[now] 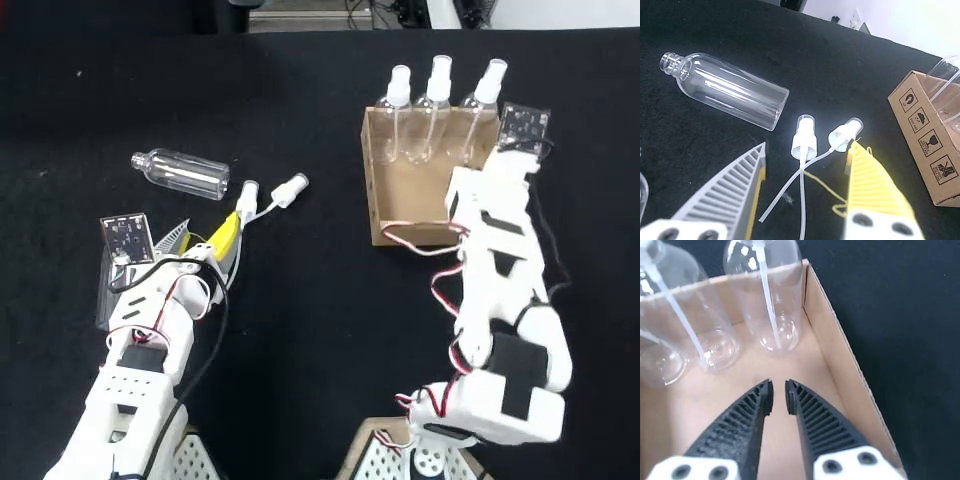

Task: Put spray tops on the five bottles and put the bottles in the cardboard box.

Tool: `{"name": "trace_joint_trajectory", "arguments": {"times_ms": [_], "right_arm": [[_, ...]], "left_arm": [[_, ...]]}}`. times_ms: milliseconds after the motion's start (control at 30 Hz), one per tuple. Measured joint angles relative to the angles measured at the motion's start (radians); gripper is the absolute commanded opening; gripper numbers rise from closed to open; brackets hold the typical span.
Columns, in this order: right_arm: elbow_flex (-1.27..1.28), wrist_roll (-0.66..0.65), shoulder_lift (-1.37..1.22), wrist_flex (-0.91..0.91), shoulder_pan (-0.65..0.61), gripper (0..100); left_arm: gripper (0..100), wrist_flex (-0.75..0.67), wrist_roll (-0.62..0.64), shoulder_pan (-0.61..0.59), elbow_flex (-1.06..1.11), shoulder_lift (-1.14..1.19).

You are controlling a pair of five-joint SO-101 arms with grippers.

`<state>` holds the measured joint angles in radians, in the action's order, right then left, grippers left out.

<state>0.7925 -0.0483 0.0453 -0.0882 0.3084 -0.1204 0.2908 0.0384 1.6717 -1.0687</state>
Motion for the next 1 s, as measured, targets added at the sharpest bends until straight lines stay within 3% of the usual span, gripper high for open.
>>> {"name": "trace_joint_trajectory", "arguments": {"times_ms": [167,333,567,733,1000], "right_arm": [[0.049,0.0,0.189,-0.1,0.049,1.5],[0.049,-0.003,0.466,-0.43,0.029,1.5],[0.048,-0.149,0.813,-0.867,-0.078,1.5],[0.048,-0.204,0.957,-0.994,-0.259,1.6],[0.048,-0.215,0.884,-0.891,-0.632,2.2]], "left_arm": [[25,0.0,0.0,-0.023,0.0,0.0],[25,0.0,0.0,-0.101,0.0,0.0],[25,0.0,0.0,-0.13,0.0,0.0],[25,0.0,0.0,-0.189,0.0,0.0],[25,0.0,0.0,-0.362,-0.009,0.0]]}}
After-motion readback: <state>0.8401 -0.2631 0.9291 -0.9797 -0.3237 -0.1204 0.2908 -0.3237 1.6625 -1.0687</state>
